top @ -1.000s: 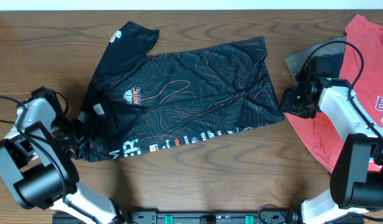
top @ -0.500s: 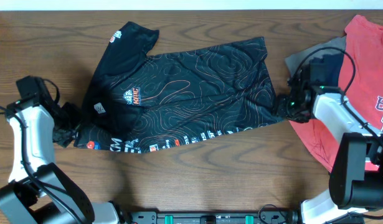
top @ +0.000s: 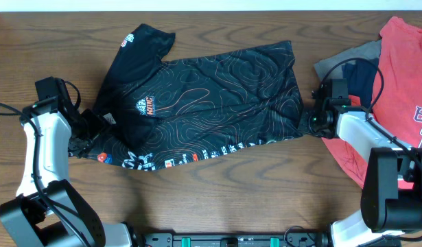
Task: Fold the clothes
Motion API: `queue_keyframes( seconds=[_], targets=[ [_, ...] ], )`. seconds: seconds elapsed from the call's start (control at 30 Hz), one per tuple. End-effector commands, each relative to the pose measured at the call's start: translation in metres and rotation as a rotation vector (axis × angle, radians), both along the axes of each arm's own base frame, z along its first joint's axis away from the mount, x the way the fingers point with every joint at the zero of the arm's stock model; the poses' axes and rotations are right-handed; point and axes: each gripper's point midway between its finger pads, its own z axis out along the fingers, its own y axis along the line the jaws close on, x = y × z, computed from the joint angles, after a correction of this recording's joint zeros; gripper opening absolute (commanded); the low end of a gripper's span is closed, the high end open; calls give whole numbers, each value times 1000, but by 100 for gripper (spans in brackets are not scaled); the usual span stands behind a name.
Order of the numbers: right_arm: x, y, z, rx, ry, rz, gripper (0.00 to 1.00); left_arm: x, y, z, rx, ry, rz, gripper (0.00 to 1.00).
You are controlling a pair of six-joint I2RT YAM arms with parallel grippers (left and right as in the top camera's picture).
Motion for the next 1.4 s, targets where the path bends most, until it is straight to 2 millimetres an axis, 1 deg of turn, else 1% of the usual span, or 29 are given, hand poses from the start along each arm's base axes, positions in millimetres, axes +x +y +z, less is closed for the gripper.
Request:
queue_keyframes(
  seconds=[0.0, 0.07, 0.17, 0.33, 0.43, 0.47, 0.53, 0.57, 0.7, 0.77, 0.87, 1.0, 1.07, 1.1, 1.23, 1.37],
  targets=[
    [-19, 1, -15, -7, 72, -15, 1, 1, 8, 3, 41, 4, -9, 71],
    [-25, -5, -17, -41, 97, -25, 1, -1, 7, 3, 41, 11, -9, 69],
    [-41, -27, -20, -146, 166, -98, 1, -12, 12, 2, 70, 60, -3, 67],
    [-65, -62, -20, -301, 259, -163, 1, -35, 24, 2, 150, 170, 24, 68],
    [-76, -75, -19, -344, 296, -203, 1, -42, 24, 2, 150, 196, 28, 69],
    [-77, -77, -19, -341, 302, -209, 1, -43, 23, 2, 147, 202, 34, 74],
    [-79, -80, -19, -340, 312, -218, 0, -45, 22, 1, 144, 210, 33, 75],
    [-81, -80, -19, -339, 317, -221, 1, -46, 22, 1, 143, 212, 33, 75],
    [-87, -80, -19, -340, 342, -217, 1, -48, 19, 1, 127, 221, 30, 75],
    [-88, -80, -19, -341, 347, -215, 1, -47, 10, 1, 78, 210, 24, 75],
    [-88, -80, -19, -338, 349, -215, 1, -42, -8, -2, -23, 175, -4, 75],
    [-88, -77, -19, -322, 349, -212, 1, -42, -23, -7, -99, 158, -50, 75],
    [-88, -77, -19, -322, 349, -212, 1, -47, -25, -13, -105, 171, -49, 81],
    [-88, -77, -19, -322, 349, -212, 1, -48, -25, -16, -105, 173, -49, 82],
    [-88, -77, -19, -322, 349, -212, 1, -49, -26, -33, -98, 155, -49, 83],
    [-88, -77, -19, -322, 348, -213, 1, -44, -24, -53, -76, 105, -45, 83]
  ],
)
